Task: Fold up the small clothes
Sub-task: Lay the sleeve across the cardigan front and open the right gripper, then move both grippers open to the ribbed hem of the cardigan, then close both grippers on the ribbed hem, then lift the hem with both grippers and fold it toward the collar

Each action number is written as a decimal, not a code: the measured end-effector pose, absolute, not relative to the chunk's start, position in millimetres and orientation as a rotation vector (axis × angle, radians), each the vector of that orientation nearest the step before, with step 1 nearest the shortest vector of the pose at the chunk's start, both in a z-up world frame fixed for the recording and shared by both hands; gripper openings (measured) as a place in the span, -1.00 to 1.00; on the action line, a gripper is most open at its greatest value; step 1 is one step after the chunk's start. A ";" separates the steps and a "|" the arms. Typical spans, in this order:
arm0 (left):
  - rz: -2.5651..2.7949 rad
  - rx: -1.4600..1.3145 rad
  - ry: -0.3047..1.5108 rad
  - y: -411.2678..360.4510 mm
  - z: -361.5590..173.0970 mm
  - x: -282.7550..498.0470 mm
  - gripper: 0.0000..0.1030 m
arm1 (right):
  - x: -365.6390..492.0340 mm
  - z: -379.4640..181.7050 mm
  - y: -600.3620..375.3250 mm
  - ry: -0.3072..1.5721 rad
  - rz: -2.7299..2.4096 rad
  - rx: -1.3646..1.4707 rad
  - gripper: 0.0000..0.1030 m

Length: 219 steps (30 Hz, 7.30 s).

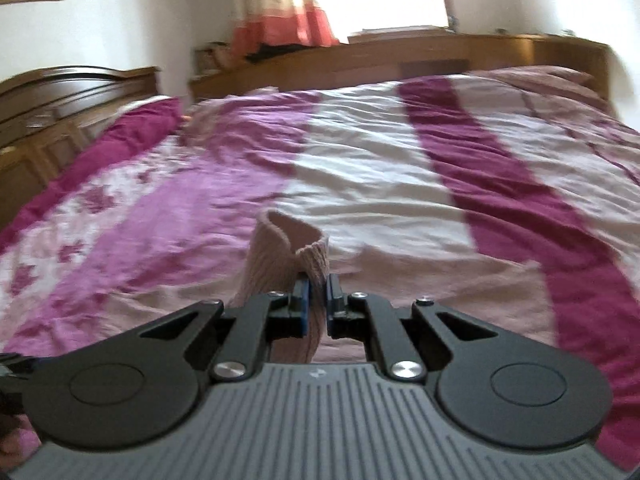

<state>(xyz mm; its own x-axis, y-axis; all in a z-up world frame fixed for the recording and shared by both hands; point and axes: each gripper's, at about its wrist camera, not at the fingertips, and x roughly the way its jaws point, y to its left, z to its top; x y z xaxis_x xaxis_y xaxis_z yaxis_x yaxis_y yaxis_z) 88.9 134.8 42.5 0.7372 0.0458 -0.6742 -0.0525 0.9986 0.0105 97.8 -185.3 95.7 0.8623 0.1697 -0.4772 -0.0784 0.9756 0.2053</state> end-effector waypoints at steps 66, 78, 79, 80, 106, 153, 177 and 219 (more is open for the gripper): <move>0.055 0.025 0.849 149.1 79.7 14.5 0.24 | 1.7 56.4 -241.1 0.753 0.209 0.311 0.14; 0.027 -0.007 0.881 140.9 72.0 -35.2 0.24 | -44.3 53.8 -253.8 0.836 0.249 0.355 0.14; 0.032 -0.007 0.886 140.6 70.9 -38.4 0.24 | -49.1 52.9 -255.3 0.840 0.251 0.361 0.14; 0.034 -0.010 0.888 140.5 70.4 -41.2 0.24 | -53.5 52.7 -256.6 0.844 0.253 0.363 0.14; -0.015 0.008 0.986 127.4 44.8 -95.0 0.24 | -119.6 47.4 -337.7 0.945 0.166 0.338 0.15; -0.265 -0.203 1.027 139.2 43.8 -72.6 -0.76 | -106.8 24.6 -329.7 0.892 0.343 0.508 -0.71; -0.140 -0.434 0.751 165.7 125.2 -9.7 -0.76 | -29.8 90.4 -352.0 0.565 0.309 0.749 -0.72; 0.069 -0.199 0.771 145.4 47.6 129.1 -0.41 | 97.2 19.4 -305.4 0.619 0.004 0.436 0.06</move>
